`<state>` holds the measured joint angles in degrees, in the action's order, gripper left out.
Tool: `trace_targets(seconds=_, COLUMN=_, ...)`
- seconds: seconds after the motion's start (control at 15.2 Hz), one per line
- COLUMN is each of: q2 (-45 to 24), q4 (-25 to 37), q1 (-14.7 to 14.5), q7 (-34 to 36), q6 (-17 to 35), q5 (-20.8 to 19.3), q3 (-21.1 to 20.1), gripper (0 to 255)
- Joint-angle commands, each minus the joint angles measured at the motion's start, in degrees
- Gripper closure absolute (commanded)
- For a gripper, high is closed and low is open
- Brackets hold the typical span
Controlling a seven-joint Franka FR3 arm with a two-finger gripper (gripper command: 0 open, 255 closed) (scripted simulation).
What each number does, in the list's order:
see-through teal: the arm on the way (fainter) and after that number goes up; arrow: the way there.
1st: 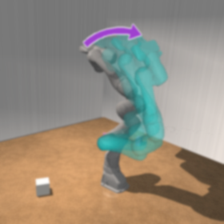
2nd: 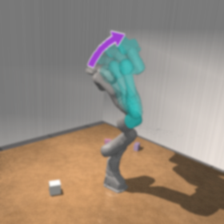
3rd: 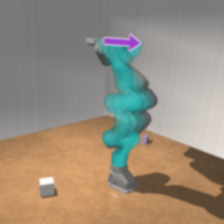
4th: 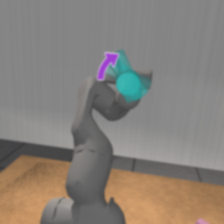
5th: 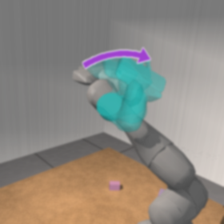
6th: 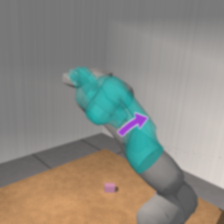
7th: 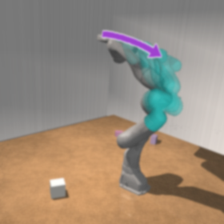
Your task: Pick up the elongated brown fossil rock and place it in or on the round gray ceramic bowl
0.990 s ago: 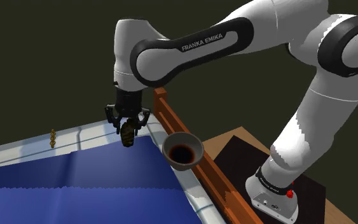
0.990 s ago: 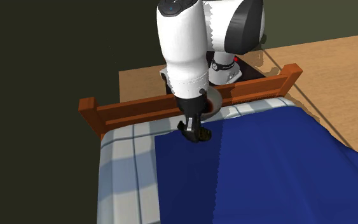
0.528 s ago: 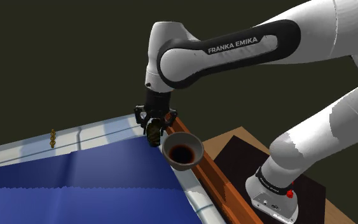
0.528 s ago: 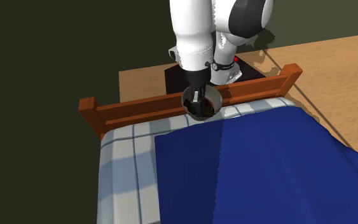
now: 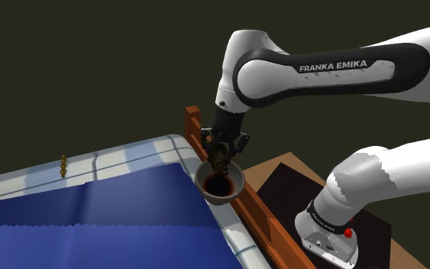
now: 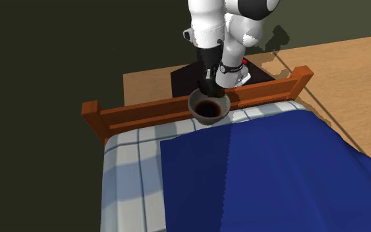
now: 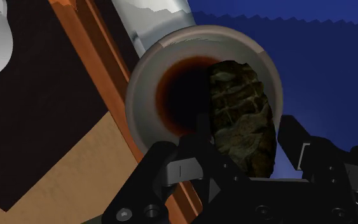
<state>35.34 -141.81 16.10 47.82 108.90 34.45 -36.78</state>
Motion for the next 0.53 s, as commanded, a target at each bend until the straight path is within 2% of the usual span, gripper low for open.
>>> trace_targets(seconds=0.0, q2=1.8, q4=-2.2, q1=-0.9, q7=-0.9, q6=0.1, q5=0.8, q3=0.7, gripper=255)
trace_targets(seconds=0.46, q2=-0.4, q4=-6.0, q1=-1.0, q7=-2.1, q6=6.0, q5=2.6, q3=-1.7, gripper=255)
